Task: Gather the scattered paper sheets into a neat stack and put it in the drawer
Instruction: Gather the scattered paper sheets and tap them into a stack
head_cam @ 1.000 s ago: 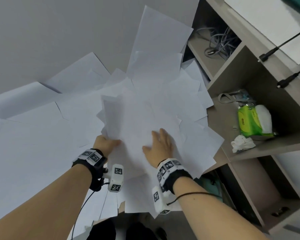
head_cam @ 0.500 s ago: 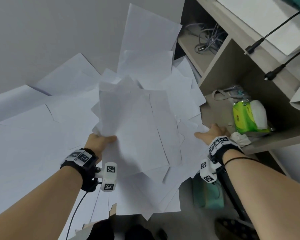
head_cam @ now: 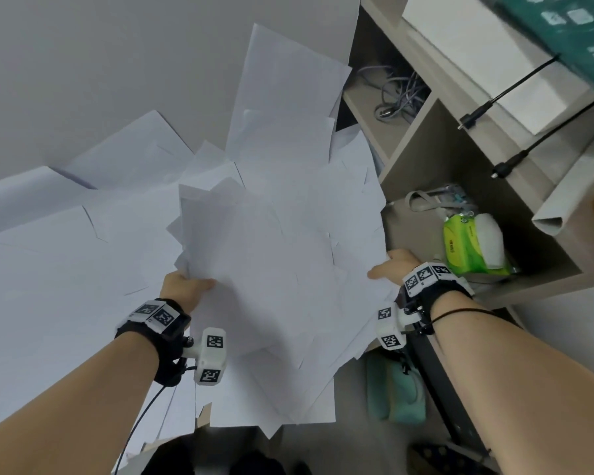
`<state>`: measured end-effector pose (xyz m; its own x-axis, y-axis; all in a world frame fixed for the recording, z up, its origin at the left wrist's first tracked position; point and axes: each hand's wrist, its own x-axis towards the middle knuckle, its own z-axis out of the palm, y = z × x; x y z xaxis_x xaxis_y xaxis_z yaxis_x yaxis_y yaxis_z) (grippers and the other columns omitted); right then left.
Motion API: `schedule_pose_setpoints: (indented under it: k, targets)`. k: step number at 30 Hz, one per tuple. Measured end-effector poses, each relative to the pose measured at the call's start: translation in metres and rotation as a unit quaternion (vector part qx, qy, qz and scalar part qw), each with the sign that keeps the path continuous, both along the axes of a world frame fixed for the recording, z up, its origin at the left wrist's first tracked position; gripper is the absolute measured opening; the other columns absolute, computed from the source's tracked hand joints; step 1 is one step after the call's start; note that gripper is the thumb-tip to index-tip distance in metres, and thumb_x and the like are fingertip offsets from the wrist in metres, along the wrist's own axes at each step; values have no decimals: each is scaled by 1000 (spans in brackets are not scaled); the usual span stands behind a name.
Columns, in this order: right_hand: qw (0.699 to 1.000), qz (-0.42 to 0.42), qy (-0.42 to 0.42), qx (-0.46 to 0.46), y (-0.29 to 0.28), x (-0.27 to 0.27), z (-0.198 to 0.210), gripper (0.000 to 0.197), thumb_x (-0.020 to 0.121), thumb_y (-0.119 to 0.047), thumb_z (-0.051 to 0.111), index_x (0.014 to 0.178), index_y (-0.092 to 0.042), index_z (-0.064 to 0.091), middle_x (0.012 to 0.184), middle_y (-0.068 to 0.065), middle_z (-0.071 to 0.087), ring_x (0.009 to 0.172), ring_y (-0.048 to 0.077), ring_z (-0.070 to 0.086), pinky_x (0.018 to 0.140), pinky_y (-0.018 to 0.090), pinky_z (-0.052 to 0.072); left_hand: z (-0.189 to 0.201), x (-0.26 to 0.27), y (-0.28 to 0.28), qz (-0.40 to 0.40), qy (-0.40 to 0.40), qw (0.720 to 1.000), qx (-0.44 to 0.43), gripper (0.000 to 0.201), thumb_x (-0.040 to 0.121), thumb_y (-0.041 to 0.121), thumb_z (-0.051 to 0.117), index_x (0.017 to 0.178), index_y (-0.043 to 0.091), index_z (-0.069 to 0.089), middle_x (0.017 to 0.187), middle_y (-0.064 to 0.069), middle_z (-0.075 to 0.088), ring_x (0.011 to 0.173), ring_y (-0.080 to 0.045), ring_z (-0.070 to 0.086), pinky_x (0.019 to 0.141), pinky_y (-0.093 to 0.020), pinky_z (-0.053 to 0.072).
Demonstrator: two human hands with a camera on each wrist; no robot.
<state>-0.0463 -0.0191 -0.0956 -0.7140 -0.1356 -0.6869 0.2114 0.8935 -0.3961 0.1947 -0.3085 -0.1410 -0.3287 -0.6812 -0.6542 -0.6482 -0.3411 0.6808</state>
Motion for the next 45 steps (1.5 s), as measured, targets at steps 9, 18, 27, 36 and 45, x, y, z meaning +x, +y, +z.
schedule_pose_setpoints:
  k: [9, 18, 27, 36, 45]
  targets:
    - [972, 76, 210, 72, -42, 38, 94, 17, 95, -22, 52, 89, -6, 57, 87, 14, 63, 83, 34, 62, 62, 31, 45, 35, 9, -3, -6, -46, 998, -44, 27, 88, -4, 68, 113, -9, 60, 116, -30, 65, 90, -35, 59, 78, -37, 48]
    - [915, 54, 390, 93, -75, 88, 213, 26, 92, -9, 52, 118, -6, 55, 123, 20, 57, 110, 40, 57, 88, 45, 50, 72, 19, -23, -61, -45, 997, -22, 40, 93, -1, 64, 129, -14, 53, 99, -19, 56, 91, -29, 51, 79, -32, 41]
    - [867, -22, 479, -134, -101, 116, 270, 11, 86, -4, 53, 94, -9, 59, 89, 6, 58, 74, 22, 51, 49, 18, 37, 72, 41, -44, -92, -17, 996, 8, 40, 94, 8, 67, 127, -11, 54, 113, -20, 63, 95, -35, 59, 80, -35, 46]
    - [870, -188, 323, -322, -89, 117, 186, 13, 82, -7, 71, 94, -6, 65, 103, 18, 71, 91, 29, 67, 82, 47, 59, 30, 82, -76, -16, 59, 984, 169, 40, 84, 17, 74, 116, -3, 64, 112, -23, 69, 104, -42, 67, 100, -60, 49]
    - [890, -305, 34, -338, -142, 158, 6, 19, 83, -5, 73, 99, -15, 68, 109, 13, 71, 96, 32, 69, 86, 50, 57, 54, 121, -63, 98, 188, 933, 290, 83, 87, 82, 37, 133, 16, 58, 133, -11, 64, 118, -35, 62, 92, -51, 48]
